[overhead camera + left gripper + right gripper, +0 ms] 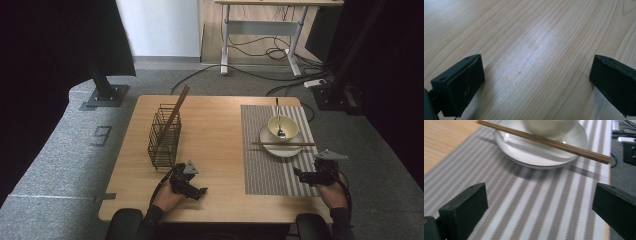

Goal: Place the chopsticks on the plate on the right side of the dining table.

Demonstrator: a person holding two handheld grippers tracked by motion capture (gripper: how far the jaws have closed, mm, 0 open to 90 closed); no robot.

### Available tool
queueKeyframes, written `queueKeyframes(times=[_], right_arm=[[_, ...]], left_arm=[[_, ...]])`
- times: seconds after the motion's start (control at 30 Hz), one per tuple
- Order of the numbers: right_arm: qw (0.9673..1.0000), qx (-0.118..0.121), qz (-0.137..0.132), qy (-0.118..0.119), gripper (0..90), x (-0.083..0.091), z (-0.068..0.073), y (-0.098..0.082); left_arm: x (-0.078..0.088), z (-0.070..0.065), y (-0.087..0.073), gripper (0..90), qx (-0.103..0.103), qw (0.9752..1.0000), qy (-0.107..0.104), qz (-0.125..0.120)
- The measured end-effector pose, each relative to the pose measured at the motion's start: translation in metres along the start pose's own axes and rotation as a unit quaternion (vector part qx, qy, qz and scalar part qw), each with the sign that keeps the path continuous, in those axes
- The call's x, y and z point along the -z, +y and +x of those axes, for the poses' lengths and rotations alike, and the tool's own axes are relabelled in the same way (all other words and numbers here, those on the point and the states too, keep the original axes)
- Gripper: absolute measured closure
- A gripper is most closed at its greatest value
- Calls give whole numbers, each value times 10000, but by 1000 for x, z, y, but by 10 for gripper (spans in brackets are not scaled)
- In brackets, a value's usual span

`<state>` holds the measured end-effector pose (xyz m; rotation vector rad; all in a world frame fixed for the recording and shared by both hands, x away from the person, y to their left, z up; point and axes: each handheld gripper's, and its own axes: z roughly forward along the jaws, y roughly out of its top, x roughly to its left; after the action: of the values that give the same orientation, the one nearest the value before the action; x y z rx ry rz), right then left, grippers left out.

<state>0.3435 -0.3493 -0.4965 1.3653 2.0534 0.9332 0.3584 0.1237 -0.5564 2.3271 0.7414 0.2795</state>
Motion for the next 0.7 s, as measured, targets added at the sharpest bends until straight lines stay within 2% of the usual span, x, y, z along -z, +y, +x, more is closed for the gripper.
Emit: queueKeyframes(times=[0.13,0.3,0.63,0.7], right_arm=[[9998,112,-5,186,0,5,18,6],[9988,279,-18,391,0,3,41,13],[9945,656,49,820,0,-25,80,34],[9937,758,135,818,0,-33,86,37]], left_arm=[[0,0,0,0,2,10000,1,-2],[0,0,0,0,4,10000,3,-2],[0,0,0,0,-9,10000,0,-2],[0,0,0,0,-1,10000,-7,-5]])
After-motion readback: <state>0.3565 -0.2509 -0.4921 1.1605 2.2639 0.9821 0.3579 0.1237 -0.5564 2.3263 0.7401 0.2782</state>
